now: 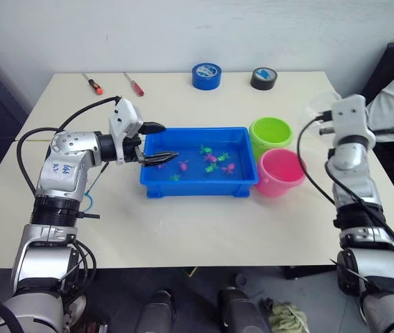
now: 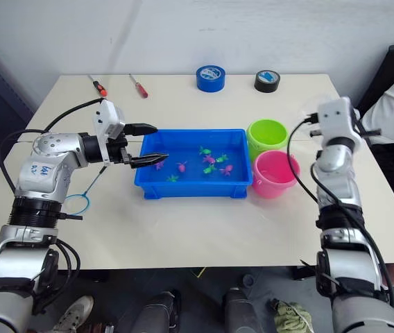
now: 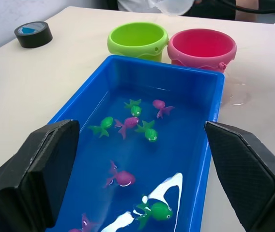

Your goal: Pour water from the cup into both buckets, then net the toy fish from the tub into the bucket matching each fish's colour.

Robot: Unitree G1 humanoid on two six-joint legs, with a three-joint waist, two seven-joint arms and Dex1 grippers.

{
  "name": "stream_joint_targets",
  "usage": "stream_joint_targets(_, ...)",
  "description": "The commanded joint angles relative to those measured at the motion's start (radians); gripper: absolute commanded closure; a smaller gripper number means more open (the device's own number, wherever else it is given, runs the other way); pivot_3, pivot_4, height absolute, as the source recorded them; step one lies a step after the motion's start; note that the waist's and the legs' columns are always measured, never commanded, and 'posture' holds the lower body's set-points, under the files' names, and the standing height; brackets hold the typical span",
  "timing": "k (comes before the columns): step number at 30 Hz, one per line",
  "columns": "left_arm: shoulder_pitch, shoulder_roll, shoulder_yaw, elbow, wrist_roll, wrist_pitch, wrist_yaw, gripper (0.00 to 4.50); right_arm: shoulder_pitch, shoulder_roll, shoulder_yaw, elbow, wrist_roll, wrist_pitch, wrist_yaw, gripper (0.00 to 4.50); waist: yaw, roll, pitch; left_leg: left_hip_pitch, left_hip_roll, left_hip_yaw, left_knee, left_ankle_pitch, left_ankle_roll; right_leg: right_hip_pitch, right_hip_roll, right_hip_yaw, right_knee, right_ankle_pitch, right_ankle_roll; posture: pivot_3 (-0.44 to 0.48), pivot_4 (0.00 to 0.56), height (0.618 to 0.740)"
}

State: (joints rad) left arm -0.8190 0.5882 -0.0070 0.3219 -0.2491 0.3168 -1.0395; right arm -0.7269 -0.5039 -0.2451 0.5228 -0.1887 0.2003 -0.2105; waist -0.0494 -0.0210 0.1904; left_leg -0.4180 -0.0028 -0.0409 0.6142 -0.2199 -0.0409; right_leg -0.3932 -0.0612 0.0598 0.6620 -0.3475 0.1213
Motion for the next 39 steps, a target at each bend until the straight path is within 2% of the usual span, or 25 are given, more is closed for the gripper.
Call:
stream_joint_targets(1,-0.03,-0.01,0.009,-0.016,-0.036,0.02,-0.025,0.0,0.094,0.044,-0.156,-0.195,0.167,0.117,0.029,4.45,0.001,0.0,0.0,0.0,0.0,0.0,0.0,0.0,0.0,0.0,0.0,0.0,0.0,0.0,0.0,0.0,0.15,0.734)
stream_joint_targets(6,-0.025,-0.019,0.016,-0.055,-0.082,0.085,-0.057,0.0,0.195,0.157,-0.264,-0.316,0.297,0.189,-0.001,4.45,-0.012,0.0,0.0,0.002,0.0,0.0,0.0,0.0,0.0,0.0,0.001,0.002,0.001,0.0,0.0,0.0,0.15,0.734)
stream_joint_targets(12,0.053,0.027,-0.006,-0.171,-0.125,0.153,-0.149,0.0,0.212,0.242,-0.294,-0.278,0.357,0.14,-0.031,4.45,-0.02,0.0,0.0,0.009,0.0,0.001,-0.002,0.001,0.0,0.003,0.002,0.004,0.002,0.0,0.0,0.0,0.15,0.734)
stream_joint_targets(20,0.083,0.04,-0.022,-0.207,-0.117,0.14,-0.177,0.0,0.184,0.254,-0.273,-0.198,0.37,0.071,-0.05,4.45,-0.021,0.0,0.0,0.01,0.001,0.001,-0.002,0.001,0.0,0.004,0.001,0.004,0.002,0.0,0.0,0.0,0.15,0.734)
stream_joint_targets(28,0.086,0.033,-0.026,-0.197,-0.109,0.123,-0.166,0.0,0.245,0.228,-0.225,-0.222,0.333,0.084,-0.046,4.45,-0.021,0.0,0.0,0.01,0.001,0.001,-0.002,0.001,0.0,0.004,0.001,0.004,0.002,0.0,0.0,0.0,0.15,0.734)
stream_joint_targets(31,0.083,0.031,-0.029,-0.189,-0.107,0.117,-0.162,0.0,0.277,0.218,-0.217,-0.258,0.331,0.101,-0.043,3.49,-0.019,0.0,0.0,0.01,0.001,0.001,-0.002,0.001,0.0,0.003,0.001,0.004,0.002,0.0,0.0,0.0,0.15,0.734)
stream_joint_targets(33,0.081,0.03,-0.031,-0.185,-0.106,0.114,-0.162,0.0,0.303,0.207,-0.211,-0.287,0.325,0.116,-0.038,2.51,-0.018,0.0,0.0,0.009,0.001,0.001,-0.002,0.001,0.0,0.003,0.001,0.004,0.002,0.0,0.0,0.0,0.15,0.734)
stream_joint_targets(35,0.078,0.03,-0.033,-0.181,-0.105,0.111,-0.163,0.0,0.337,0.196,-0.207,-0.33,0.325,0.143,-0.028,1.81,-0.015,0.0,0.0,0.01,0.001,0.001,-0.002,0.001,0.0,0.003,0.001,0.005,0.002,0.0,0.0,0.0,0.15,0.734)
stream_joint_targets(36,0.077,0.03,-0.033,-0.178,-0.104,0.111,-0.163,0.0,0.356,0.19,-0.205,-0.355,0.326,0.163,-0.021,1.27,-0.013,0.0,0.0,0.009,0.001,0.001,-0.002,0.001,0.0,0.003,0.001,0.005,0.002,0.0,0.0,0.0,0.15,0.734)
stream_joint_targets(39,0.074,0.031,-0.036,-0.171,-0.101,0.106,-0.165,0.0,0.439,0.163,-0.191,-0.469,0.33,0.246,0.016,0.05,-0.006,0.0,0.0,0.009,0.001,0.001,-0.002,0.001,0.0,0.003,0.001,0.005,0.001,0.0,0.0,0.0,0.15,0.734)
